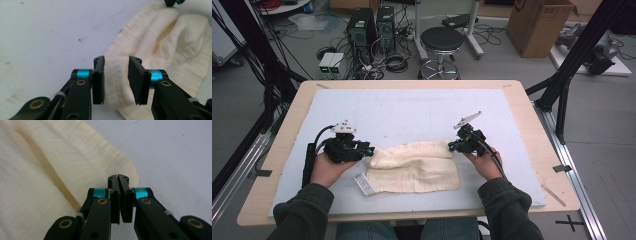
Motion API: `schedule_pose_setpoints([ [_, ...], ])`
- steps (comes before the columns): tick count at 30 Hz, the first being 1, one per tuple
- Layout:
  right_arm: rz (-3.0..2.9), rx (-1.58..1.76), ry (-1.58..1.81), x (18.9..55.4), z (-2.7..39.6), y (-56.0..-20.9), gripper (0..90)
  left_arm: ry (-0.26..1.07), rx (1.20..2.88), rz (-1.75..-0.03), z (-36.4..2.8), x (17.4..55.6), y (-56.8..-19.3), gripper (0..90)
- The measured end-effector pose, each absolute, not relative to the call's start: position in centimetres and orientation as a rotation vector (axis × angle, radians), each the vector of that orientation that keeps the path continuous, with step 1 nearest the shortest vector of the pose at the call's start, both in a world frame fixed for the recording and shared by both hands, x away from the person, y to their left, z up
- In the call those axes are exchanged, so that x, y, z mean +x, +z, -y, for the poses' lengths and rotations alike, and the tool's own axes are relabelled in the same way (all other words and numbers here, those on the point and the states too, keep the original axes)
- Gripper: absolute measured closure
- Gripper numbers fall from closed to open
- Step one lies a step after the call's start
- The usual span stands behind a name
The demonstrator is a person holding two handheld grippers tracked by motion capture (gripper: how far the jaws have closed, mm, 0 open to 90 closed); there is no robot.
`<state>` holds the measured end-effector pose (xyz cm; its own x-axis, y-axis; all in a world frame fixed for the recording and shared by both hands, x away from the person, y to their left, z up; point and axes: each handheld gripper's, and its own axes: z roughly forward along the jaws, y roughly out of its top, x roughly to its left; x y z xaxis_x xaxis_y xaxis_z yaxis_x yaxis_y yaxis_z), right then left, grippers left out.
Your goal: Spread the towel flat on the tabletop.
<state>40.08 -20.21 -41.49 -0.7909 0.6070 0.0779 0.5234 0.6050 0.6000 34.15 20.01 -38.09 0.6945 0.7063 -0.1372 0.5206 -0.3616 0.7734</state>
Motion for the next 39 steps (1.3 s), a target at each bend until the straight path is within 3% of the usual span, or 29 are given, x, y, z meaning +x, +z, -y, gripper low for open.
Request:
schedule_pose_setpoints([
  [10, -2.687, 0.946, 0.962, 40.2, 20.4, -41.5, 88.5, 0.296, 2.067, -0.924, -16.7, 37.4, -38.7, 72.7],
  [17, -2.680, 0.946, 0.983, 40.4, 20.4, -41.6, 88.4, 0.256, 2.213, -0.929, -15.0, 38.4, -41.1, 79.1],
  [32, -2.702, 0.962, 0.946, 40.3, 20.5, -42.1, 87.3, 0.205, 2.253, -0.947, -17.3, 35.7, -42.2, 83.0],
  [39, -2.680, 0.961, 1.008, 40.3, 20.6, -41.7, 78.5, 0.203, 2.238, -0.970, -17.4, 35.8, -42.7, 80.4],
])
